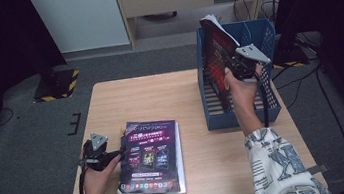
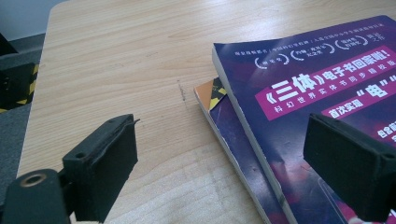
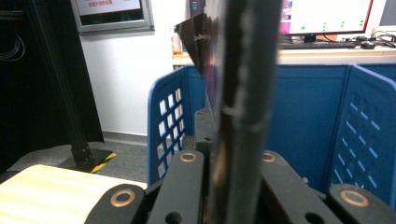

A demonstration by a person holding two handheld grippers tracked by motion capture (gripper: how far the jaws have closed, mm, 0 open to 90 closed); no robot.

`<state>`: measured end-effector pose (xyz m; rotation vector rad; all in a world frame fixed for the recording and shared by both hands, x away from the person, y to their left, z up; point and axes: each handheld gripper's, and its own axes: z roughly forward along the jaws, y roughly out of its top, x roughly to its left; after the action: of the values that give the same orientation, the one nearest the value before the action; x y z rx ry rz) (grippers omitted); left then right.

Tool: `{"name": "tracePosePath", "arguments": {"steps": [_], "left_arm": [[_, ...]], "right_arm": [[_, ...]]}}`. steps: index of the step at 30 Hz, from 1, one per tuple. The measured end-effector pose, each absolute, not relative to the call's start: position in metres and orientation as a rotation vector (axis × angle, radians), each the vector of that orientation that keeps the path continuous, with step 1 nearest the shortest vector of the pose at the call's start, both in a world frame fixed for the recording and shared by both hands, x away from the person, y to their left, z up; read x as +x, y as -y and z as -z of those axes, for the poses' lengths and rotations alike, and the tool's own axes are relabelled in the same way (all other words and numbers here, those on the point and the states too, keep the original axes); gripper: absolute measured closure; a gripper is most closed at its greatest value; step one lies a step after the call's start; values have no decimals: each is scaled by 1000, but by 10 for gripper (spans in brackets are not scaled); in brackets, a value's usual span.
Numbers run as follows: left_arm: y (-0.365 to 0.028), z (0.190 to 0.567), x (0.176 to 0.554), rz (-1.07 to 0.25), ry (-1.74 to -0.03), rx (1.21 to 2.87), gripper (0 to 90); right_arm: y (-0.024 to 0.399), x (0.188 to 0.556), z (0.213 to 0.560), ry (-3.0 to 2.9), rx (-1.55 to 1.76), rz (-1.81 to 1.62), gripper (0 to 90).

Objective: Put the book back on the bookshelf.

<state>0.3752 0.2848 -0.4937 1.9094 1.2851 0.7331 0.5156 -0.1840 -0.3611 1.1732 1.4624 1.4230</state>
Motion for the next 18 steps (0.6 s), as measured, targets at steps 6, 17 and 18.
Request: {"name": "tracePosePath", "arguments": {"steps": [6,17,18], "left_arm": [[-286,494,376,-739,-1289,1909,95],[-285,493,375,-744,-1282,1914,95],[-285,493,375,-744,-1282,1915,95]], "right_arm": [[184,515,367,-1448,1167,-1426,870],[178,514,373,-1462,1166,-1417,870],[177,514,374,-1466,1165,-1418,870]]}}
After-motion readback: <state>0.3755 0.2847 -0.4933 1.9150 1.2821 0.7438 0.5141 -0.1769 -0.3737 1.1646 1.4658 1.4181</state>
